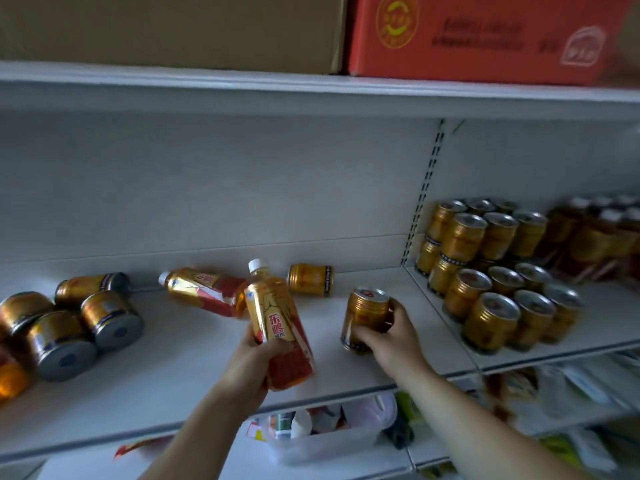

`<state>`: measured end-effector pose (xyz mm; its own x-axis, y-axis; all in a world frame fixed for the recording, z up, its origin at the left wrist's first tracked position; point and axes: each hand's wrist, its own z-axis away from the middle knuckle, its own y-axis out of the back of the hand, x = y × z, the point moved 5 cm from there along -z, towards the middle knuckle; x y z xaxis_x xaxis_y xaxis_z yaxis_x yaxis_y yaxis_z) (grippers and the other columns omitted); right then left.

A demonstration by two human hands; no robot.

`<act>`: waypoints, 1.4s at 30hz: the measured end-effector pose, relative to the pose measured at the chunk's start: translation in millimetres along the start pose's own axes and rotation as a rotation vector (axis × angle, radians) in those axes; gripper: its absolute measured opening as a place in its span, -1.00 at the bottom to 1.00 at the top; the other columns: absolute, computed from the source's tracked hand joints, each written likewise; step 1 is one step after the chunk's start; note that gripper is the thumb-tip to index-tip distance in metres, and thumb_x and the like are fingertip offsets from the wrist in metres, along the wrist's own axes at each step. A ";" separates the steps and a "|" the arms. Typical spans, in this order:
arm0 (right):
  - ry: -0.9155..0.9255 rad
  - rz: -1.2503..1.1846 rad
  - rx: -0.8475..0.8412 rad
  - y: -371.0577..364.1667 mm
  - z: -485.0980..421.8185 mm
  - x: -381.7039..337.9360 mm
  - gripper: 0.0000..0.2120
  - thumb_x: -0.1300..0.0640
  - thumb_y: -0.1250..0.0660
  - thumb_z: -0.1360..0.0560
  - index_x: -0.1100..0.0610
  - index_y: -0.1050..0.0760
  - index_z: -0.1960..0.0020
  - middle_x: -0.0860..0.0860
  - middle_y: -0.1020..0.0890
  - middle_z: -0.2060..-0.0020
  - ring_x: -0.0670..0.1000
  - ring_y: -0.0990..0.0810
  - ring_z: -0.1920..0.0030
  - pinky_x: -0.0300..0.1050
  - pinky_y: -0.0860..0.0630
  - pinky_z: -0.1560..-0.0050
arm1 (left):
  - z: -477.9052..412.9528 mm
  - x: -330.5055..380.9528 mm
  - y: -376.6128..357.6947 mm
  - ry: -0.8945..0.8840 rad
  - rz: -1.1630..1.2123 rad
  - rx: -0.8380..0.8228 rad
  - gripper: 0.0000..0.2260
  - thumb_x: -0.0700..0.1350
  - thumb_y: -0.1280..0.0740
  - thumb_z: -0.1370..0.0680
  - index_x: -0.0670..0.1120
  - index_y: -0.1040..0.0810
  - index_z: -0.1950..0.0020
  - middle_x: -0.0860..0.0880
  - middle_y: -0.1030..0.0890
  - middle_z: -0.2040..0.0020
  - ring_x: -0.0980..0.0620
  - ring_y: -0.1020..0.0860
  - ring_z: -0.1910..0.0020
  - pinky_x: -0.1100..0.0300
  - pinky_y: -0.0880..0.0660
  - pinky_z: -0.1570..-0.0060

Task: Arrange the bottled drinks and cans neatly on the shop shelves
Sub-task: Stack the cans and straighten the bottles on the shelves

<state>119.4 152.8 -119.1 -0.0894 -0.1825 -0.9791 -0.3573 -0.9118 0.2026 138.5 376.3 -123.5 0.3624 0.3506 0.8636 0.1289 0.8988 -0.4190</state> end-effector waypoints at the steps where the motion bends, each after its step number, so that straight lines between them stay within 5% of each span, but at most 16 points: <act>1: 0.003 0.000 0.004 13.3 4.5 -0.7 -0.37 0.20 -0.54 -0.32 -0.06 -0.33 -0.27 -0.19 -0.54 0.01 -0.17 -0.52 0.01 -0.19 -0.41 0.02 | 1.6 -3.1 -12.6 -0.010 0.022 0.014 -0.63 -0.34 -0.37 -0.40 -0.04 -0.45 -0.13 -0.26 -0.60 -0.01 -0.25 -0.59 0.03 -0.13 -0.56 0.12; 4: 0.029 0.014 0.014 58.6 17.6 -6.5 -0.39 0.19 -0.53 -0.32 -0.09 -0.35 -0.25 -0.19 -0.52 -0.03 -0.15 -0.50 -0.02 -0.19 -0.39 0.01 | 8.0 -14.6 -54.5 -0.024 0.023 0.053 -0.84 -0.21 -0.23 -0.58 -0.02 -0.44 -0.12 -0.22 -0.61 0.03 -0.21 -0.60 0.11 -0.08 -0.60 0.20; 7: 0.079 -0.025 0.033 115.0 31.9 -15.1 -0.44 0.23 -0.52 -0.33 -0.09 -0.38 -0.21 -0.11 -0.55 -0.05 -0.10 -0.54 -0.05 -0.21 -0.44 0.05 | 18.3 -30.3 -109.0 -0.053 -0.045 0.029 -0.76 -0.17 -0.26 -0.57 0.01 -0.41 -0.23 -0.19 -0.61 -0.02 -0.20 -0.61 0.06 -0.10 -0.57 0.13; 11: 0.125 -0.089 0.100 201.0 53.5 -25.3 -0.50 0.30 -0.50 -0.35 -0.10 -0.39 -0.12 -0.10 -0.59 0.00 -0.16 -0.59 0.04 -0.35 -0.46 0.21 | 35.2 -53.2 -196.3 -0.119 -0.154 -0.082 -0.77 -0.20 -0.30 -0.54 0.08 -0.43 -0.12 -0.15 -0.61 -0.03 -0.20 -0.61 0.02 -0.15 -0.55 0.04; 17: 0.092 -0.176 0.316 334.9 88.1 -6.4 -0.53 0.15 -0.52 -0.36 -0.07 -0.41 -0.18 0.02 -0.59 -0.02 0.06 -0.61 -0.02 0.01 -0.58 0.01 | 58.3 -106.2 -324.6 -0.109 -0.252 -0.269 -0.55 0.11 -0.35 -0.37 0.04 -0.43 -0.23 -0.14 -0.63 -0.07 -0.16 -0.63 -0.03 -0.21 -0.52 -0.09; 19: 0.076 -0.177 0.367 371.0 99.4 -0.6 -0.60 0.12 -0.51 -0.38 -0.12 -0.40 -0.10 0.01 -0.57 -0.04 0.05 -0.60 -0.03 0.05 -0.59 -0.01 | 60.6 -125.7 -357.7 -0.067 -0.238 -0.301 -0.67 0.08 -0.36 -0.44 0.06 -0.46 -0.17 -0.13 -0.65 -0.06 -0.15 -0.63 -0.03 -0.20 -0.52 -0.08; 23: 0.070 -0.168 0.414 423.1 113.2 2.9 -0.57 0.13 -0.48 -0.43 -0.09 -0.35 -0.17 -0.07 -0.52 -0.02 -0.09 -0.56 0.04 -0.26 -0.53 0.22 | 53.1 -149.6 -403.5 -0.046 -0.256 -0.284 -0.68 -0.07 -0.39 -0.49 -0.02 -0.46 -0.23 -0.12 -0.65 -0.06 -0.12 -0.63 0.00 -0.11 -0.55 -0.03; 27: 0.035 -0.155 0.427 444.7 106.3 7.9 -0.56 0.13 -0.50 -0.40 -0.10 -0.36 -0.14 -0.03 -0.54 -0.04 -0.02 -0.58 0.01 -0.08 -0.57 0.08 | 42.7 -153.0 -429.8 -0.079 -0.297 -0.307 -0.73 -0.11 -0.41 -0.48 0.00 -0.48 -0.15 -0.11 -0.64 -0.06 -0.12 -0.62 -0.03 -0.14 -0.53 -0.09; 34: 0.064 -0.140 0.366 444.5 41.1 -1.4 -0.51 0.13 -0.51 -0.38 -0.07 -0.39 -0.21 -0.03 -0.58 -0.04 0.02 -0.60 -0.03 -0.04 -0.57 0.05 | 4.1 -121.5 -449.3 -0.263 -0.394 -0.306 -0.52 0.04 -0.47 -0.32 0.04 -0.46 -0.20 -0.05 -0.64 -0.07 -0.08 -0.62 -0.05 -0.16 -0.51 -0.11; 37: 0.097 -0.152 0.292 433.2 3.8 -15.2 -0.49 0.16 -0.48 -0.41 -0.05 -0.36 -0.27 -0.04 -0.56 -0.04 -0.07 -0.57 0.02 -0.21 -0.50 0.17 | -14.7 -99.5 -442.7 -0.345 -0.349 -0.232 -0.51 0.05 -0.50 -0.29 0.09 -0.47 -0.18 -0.01 -0.64 -0.05 -0.05 -0.62 -0.05 -0.09 -0.52 -0.09; 42: 0.188 -0.118 0.143 391.8 -53.5 -32.0 -0.55 0.24 -0.48 -0.40 -0.12 -0.38 -0.13 -0.11 -0.58 0.03 -0.17 -0.56 0.05 -0.37 -0.47 0.21 | -30.5 -63.5 -406.1 -0.434 -0.247 -0.064 -0.77 0.06 -0.45 -0.34 0.20 -0.55 0.04 0.00 -0.68 0.08 -0.06 -0.66 0.07 -0.12 -0.57 0.02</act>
<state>32.1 -218.2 -9.3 0.1301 -0.1549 -0.9793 -0.4841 -0.8719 0.0736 91.3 -19.0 -16.7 -0.1013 0.2191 0.9704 0.2238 0.9555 -0.1924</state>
